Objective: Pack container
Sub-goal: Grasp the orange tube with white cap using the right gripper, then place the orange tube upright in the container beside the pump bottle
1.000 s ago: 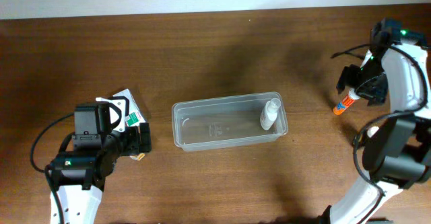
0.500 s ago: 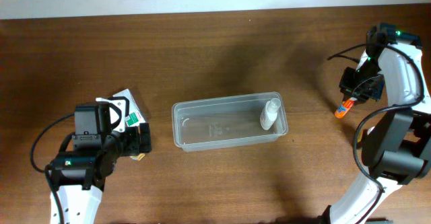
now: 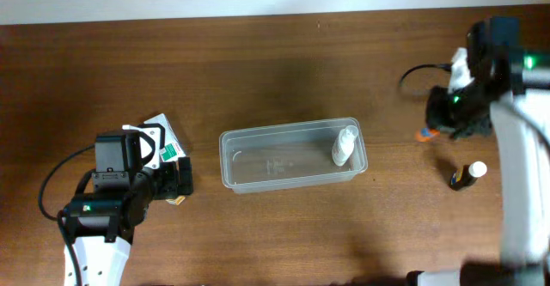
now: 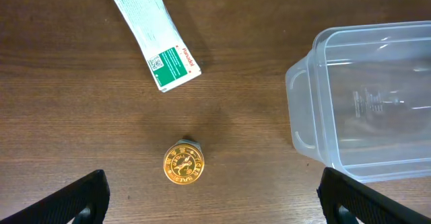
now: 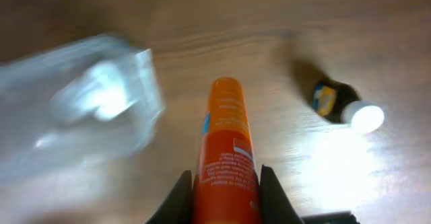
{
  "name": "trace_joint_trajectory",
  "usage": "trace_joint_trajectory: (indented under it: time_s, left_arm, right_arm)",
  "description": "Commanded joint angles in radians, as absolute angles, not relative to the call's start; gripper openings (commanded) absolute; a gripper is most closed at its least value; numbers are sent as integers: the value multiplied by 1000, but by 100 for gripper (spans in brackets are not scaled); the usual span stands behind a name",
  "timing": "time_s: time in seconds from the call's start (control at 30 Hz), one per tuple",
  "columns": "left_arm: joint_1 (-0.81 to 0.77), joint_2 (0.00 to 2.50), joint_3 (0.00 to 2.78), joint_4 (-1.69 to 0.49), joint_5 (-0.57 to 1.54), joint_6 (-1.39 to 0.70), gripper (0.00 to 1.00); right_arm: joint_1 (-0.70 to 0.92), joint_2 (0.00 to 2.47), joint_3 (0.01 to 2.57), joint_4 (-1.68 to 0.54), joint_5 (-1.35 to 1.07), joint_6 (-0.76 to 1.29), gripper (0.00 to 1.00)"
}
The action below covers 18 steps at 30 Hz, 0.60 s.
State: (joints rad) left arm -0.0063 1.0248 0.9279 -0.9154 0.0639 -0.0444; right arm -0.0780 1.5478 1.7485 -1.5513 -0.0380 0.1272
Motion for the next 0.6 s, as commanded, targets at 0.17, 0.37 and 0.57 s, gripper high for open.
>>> trace_joint_trajectory:
  time_s: [0.17, 0.37, 0.57]
  left_arm:
    - [-10, 1026, 948, -914, 64, -22, 99]
    - [-10, 1026, 948, -914, 65, -22, 99]
    - [-10, 1027, 948, -914, 64, -22, 99]
  right_arm:
    - [239, 1364, 1726, -1574, -56, 200, 11]
    - [332, 1376, 1586, -1456, -44, 222, 12]
    - [340, 1416, 1402, -1308, -44, 231, 12]
